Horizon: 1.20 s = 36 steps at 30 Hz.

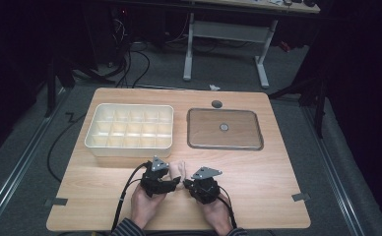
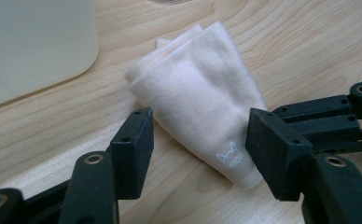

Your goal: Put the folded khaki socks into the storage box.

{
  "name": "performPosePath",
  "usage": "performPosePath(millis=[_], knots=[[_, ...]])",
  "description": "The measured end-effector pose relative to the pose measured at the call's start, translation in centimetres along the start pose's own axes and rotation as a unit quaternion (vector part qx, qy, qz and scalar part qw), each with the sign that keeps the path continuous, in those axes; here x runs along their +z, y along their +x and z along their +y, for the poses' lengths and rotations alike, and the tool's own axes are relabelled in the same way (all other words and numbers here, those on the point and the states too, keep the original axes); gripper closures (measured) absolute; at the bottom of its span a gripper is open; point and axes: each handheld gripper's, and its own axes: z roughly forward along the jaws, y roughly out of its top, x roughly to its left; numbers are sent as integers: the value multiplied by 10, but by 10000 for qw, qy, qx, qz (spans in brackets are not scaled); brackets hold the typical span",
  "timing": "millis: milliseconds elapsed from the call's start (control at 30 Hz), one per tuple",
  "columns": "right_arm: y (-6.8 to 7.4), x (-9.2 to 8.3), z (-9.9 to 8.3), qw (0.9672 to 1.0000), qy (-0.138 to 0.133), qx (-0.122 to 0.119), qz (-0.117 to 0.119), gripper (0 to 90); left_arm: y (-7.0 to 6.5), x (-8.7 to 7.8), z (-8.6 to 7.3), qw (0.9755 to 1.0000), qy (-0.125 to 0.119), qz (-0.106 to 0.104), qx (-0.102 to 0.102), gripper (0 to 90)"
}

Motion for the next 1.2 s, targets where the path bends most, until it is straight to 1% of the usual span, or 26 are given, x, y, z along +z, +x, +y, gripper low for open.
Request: performPosePath(millis=[100,267,333,400,500,600,667,700,733,767,800,833,900,933,1033,1133,1167,1200], knots=[[-1,2,0,10000,-1,1,6,868,1,1,0,10000,8,35,14,432],[-2,5,1,10000,21,68,8,868,2,3,2,10000,19,73,23,440],[-3,6,1,10000,-9,30,5,868,4,4,3,9999,43,89,55,440],[-3,8,1,10000,5,49,1,867,5,5,3,9999,24,94,48,441],[-4,9,1,10000,-6,32,-22,867,7,7,3,10000,-3,62,16,448],[-4,10,1,10000,-26,25,-45,866,8,8,4,10000,-28,14,-82,447],[-4,10,1,10000,-30,-1,-68,860,6,10,5,9993,-106,-53,-359,447],[-4,10,1,10000,-32,0,-70,855,2,11,5,9969,-240,-140,-740,448],[-4,10,1,10000,-29,1,-80,847,2,12,5,9962,-261,-152,-821,448],[-4,9,1,9999,-37,-2,-99,823,2,11,5,9958,-259,-178,-857,448],[-4,9,1,9999,-51,0,-131,803,3,9,5,9967,-226,-167,-762,448],[-4,8,0,9999,-82,-7,-130,787,4,9,5,9969,-231,-160,-738,444],[-4,6,0,9998,-103,17,-155,757,11,5,7,9991,-62,-134,-400,431],[-5,5,0,9998,-133,20,-168,747,12,4,7,9990,-61,-145,-424,424],[-7,-1,1,9995,-231,59,-204,711,15,2,9,9993,-42,-154,-347,405],[-9,-7,0,9990,-342,108,-255,681,16,1,13,9996,-34,-154,-243,393],[-9,-9,0,9988,-383,106,-281,678,18,0,16,9999,-7,-122,-116,393],[-11,-12,0,9985,-443,108,-308,676,18,0,17,9999,-14,-113,-99,393]])
